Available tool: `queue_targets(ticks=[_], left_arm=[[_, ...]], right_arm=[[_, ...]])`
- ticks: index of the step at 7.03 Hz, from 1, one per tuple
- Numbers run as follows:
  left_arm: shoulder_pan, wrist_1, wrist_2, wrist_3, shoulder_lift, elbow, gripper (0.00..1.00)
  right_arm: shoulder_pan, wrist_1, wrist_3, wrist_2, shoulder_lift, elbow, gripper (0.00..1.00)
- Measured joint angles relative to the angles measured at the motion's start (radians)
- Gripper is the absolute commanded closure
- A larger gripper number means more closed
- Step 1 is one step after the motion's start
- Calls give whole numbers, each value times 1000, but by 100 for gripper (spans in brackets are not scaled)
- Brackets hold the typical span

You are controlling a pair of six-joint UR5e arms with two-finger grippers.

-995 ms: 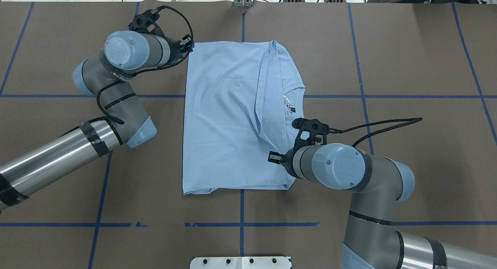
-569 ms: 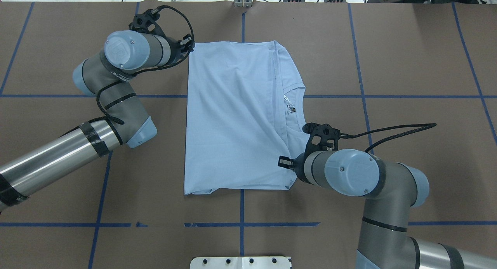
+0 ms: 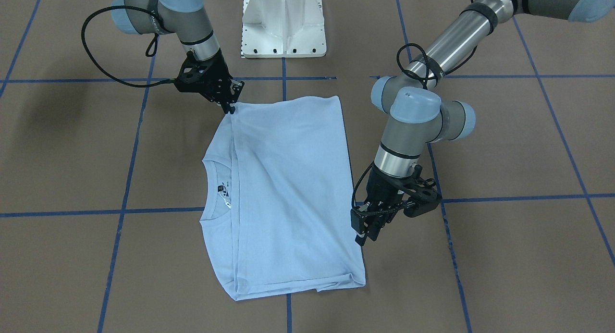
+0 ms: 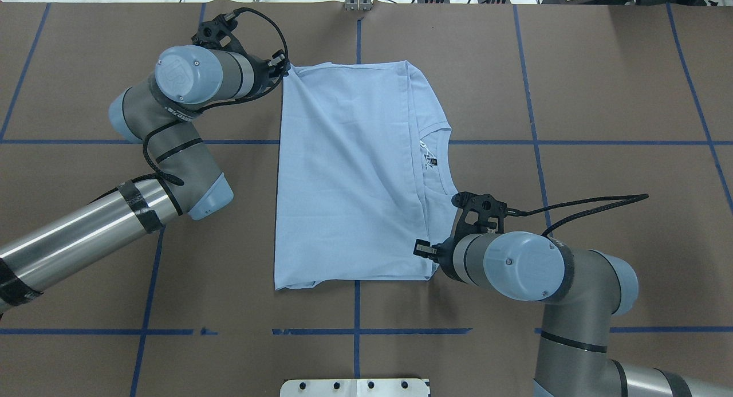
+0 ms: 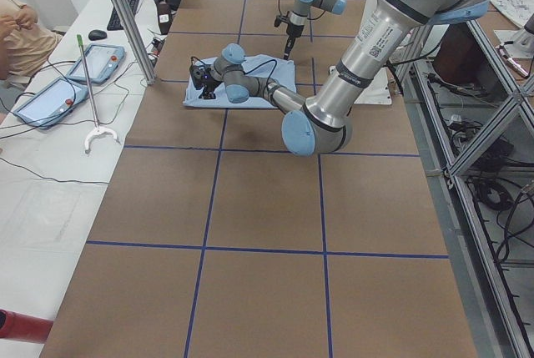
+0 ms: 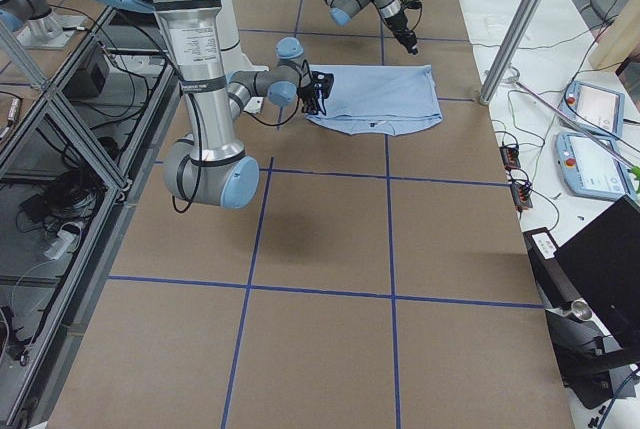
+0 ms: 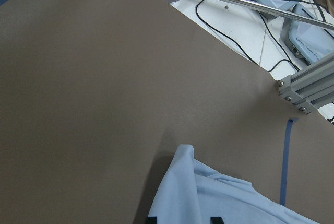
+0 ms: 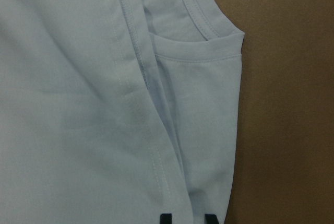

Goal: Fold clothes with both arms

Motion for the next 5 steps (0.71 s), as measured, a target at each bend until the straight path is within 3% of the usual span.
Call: queue_targets(ticks=[3,5], left_arm=[[8,17,1,0,18,-23,54],[9,18,1,0,19,-27,54]], right_arm=[[0,1,6,-2,2,-1,29],[-6,2,114,-24,4,-4,29]])
